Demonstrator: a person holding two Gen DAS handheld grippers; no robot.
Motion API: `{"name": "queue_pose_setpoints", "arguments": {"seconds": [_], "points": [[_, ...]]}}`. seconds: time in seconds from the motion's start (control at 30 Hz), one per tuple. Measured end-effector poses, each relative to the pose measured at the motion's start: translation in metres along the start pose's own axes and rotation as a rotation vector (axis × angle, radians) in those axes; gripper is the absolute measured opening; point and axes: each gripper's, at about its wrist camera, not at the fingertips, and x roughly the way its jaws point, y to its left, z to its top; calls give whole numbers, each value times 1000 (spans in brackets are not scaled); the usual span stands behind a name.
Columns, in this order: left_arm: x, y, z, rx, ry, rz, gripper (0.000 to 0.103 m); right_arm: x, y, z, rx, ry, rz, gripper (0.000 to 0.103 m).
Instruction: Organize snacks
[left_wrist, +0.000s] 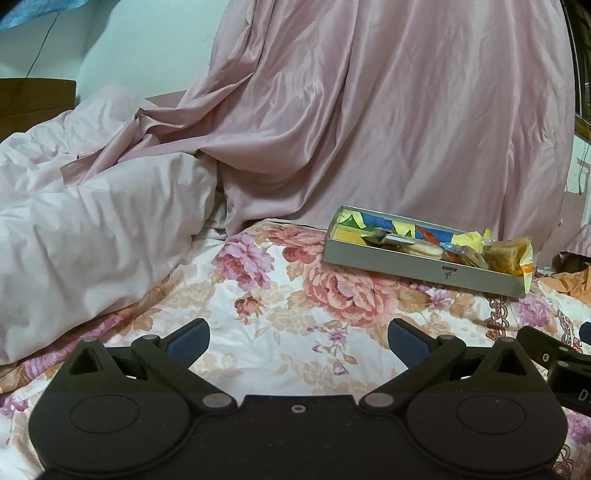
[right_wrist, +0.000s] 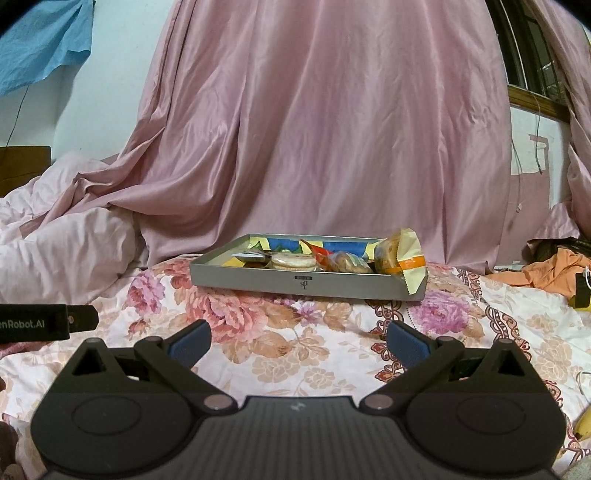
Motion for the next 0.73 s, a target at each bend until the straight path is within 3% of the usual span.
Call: {"name": "queue_pose_setpoints", "arguments": {"seconds": [0.73], "points": [[-11,-14,4,39,-52,-10,102,2,3,-1,-16,17,14,103]]}}
